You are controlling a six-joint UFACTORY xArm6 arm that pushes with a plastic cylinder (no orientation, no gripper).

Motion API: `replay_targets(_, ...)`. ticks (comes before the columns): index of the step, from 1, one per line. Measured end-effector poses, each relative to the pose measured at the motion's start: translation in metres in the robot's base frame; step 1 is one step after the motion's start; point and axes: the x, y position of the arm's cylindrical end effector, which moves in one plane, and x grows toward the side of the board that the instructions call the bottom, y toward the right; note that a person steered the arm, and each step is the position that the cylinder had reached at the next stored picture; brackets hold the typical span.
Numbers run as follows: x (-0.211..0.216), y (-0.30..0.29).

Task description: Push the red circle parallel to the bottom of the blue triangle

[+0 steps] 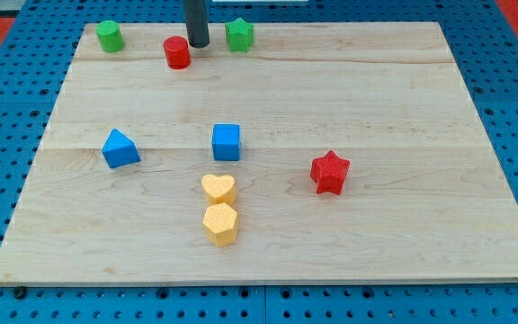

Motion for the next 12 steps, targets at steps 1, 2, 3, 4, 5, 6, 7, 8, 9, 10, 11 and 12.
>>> replay_targets(1,0.000,0.001)
replay_targets(2,-0.003,0.005)
replay_targets(3,-0.014,0.006)
replay_targets(4,0.027,-0.030)
replay_targets(5,0.047,-0.028)
replay_targets(6,0.029,-0.017)
replay_targets(7,0.066,-0.074)
replay_targets(8,0.080,-0.079)
replay_targets(9,0.073,-0.124)
replay_targets(10,0.111,-0.116)
replay_targets(11,0.066,-0.101)
replay_targets(12,0.069,-0.040)
